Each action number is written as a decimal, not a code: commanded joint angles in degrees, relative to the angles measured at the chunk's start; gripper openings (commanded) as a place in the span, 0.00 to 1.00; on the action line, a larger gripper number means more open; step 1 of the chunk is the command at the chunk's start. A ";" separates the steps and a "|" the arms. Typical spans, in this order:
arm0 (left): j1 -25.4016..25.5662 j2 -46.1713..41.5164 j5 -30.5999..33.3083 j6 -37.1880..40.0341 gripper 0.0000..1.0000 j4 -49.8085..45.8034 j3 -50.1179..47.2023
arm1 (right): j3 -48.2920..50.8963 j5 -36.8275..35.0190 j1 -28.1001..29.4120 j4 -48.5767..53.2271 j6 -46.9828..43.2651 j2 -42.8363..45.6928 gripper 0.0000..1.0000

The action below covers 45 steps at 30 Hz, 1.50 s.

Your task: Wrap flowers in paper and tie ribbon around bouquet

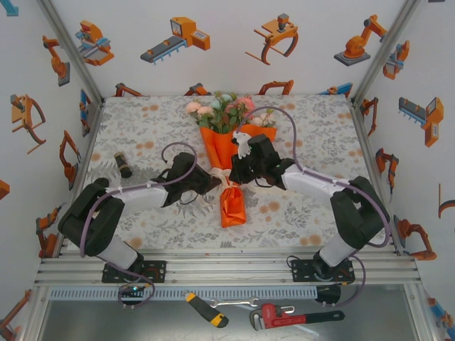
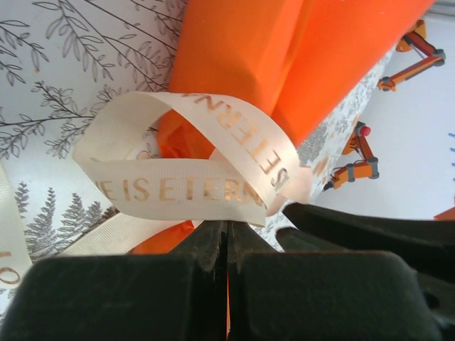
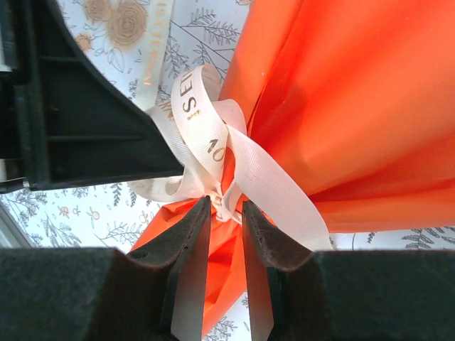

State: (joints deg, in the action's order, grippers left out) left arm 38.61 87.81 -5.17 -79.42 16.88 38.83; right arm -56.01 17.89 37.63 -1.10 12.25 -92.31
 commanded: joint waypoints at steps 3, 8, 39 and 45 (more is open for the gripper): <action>0.06 -1.87 -3.31 -2.74 0.00 -2.79 0.76 | -4.04 1.96 0.07 -0.33 -0.02 -4.16 0.27; 0.09 -2.72 -4.75 -5.56 0.00 -2.24 1.05 | -4.77 2.79 0.09 -0.88 -0.01 -4.51 0.04; -3.71 9.72 -8.09 -21.75 0.00 12.72 0.59 | -1.93 12.96 0.01 -4.44 5.33 -2.69 0.04; -2.96 10.28 -8.49 -21.82 0.00 13.79 1.09 | -2.74 10.56 -0.25 -2.15 4.13 -1.16 0.17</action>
State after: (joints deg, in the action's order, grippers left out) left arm 35.24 98.04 -13.37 -99.35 28.23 39.29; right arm -58.22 28.56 37.41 -2.81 16.69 -95.33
